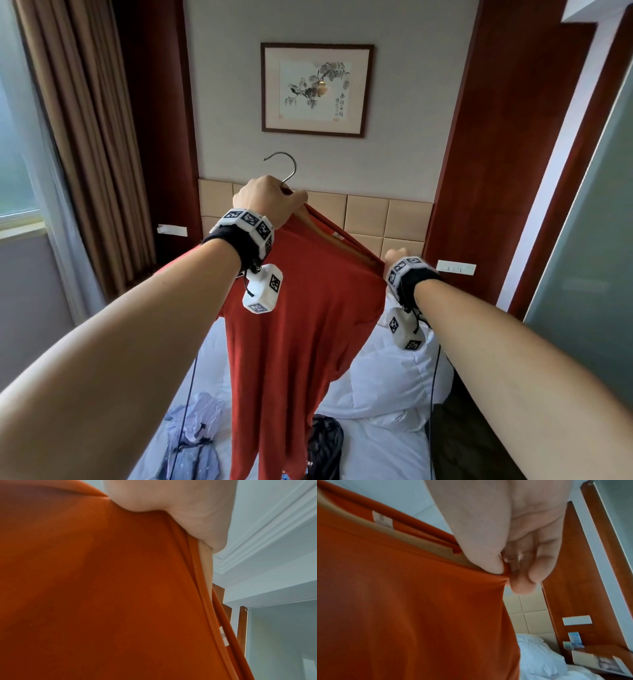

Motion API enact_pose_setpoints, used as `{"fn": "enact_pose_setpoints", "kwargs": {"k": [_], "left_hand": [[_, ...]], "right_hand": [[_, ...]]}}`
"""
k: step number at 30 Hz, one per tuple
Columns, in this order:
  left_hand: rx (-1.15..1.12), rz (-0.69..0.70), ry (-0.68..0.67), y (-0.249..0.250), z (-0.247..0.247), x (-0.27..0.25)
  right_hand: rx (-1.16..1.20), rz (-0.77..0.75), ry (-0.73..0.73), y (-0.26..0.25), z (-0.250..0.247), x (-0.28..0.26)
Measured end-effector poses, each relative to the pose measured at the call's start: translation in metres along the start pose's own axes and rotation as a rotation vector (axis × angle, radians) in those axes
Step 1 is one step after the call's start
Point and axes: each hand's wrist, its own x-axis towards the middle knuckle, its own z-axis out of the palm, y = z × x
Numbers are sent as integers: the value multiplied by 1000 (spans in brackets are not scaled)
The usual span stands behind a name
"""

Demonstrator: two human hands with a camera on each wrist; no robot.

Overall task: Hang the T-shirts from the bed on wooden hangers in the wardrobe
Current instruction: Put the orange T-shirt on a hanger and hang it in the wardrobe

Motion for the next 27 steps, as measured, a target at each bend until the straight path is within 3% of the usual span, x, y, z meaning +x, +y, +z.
{"fn": "enact_pose_setpoints", "kwargs": {"k": [6, 11, 16, 21, 27], "left_hand": [[-13, -7, -7, -3, 3, -3], [-24, -16, -36, -11, 7, -11], [-131, -67, -47, -12, 15, -18], [-276, -71, -35, -12, 19, -20], [-286, -57, -18, -9, 21, -25]], "right_hand": [[8, 27, 141, -4, 0, 5], [219, 74, 91, -19, -13, 1], [558, 7, 115, -29, -12, -3], [607, -62, 129, -53, -3, -13], [602, -264, 111, -81, 2, -24]]}}
